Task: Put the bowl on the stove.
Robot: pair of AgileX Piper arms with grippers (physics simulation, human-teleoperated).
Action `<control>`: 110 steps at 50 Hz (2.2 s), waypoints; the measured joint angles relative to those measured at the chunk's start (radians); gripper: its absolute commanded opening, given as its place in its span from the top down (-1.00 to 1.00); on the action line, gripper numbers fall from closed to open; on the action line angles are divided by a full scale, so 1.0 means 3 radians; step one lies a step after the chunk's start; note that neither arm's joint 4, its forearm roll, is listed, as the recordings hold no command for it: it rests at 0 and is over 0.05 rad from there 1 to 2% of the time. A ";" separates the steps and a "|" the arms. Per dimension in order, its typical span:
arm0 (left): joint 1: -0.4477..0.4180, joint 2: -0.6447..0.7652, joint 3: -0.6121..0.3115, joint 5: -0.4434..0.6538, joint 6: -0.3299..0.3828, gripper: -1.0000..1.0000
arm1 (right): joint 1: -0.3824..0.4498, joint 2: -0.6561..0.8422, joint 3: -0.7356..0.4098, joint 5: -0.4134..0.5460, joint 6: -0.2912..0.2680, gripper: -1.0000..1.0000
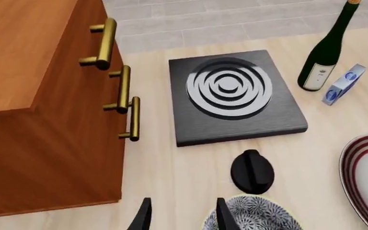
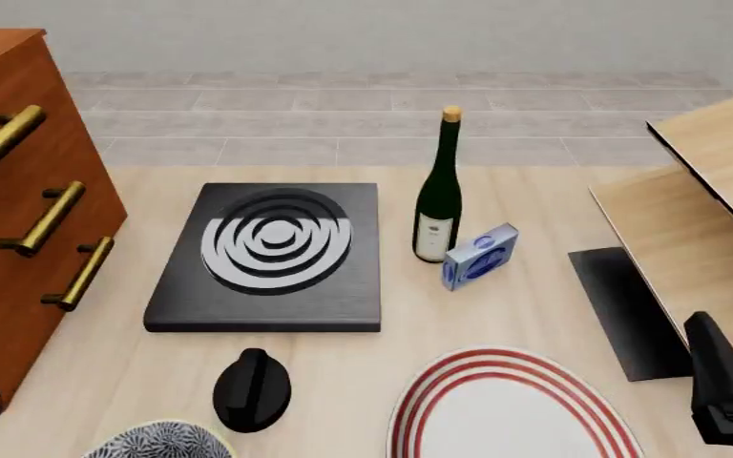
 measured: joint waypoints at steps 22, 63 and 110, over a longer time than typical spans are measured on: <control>-0.0017 -0.0001 -0.0110 0.0378 0.0270 -1.00 | 0.0000 0.0000 0.0000 0.0000 0.0000 -1.00; -0.0267 -0.0002 0.0100 0.0544 0.0480 -1.00 | 0.0000 0.0000 0.0000 0.0000 0.0000 -1.00; -0.0649 -0.0001 0.0936 0.0028 0.0453 -1.00 | 0.0000 0.0000 0.0000 0.0000 0.0000 -1.00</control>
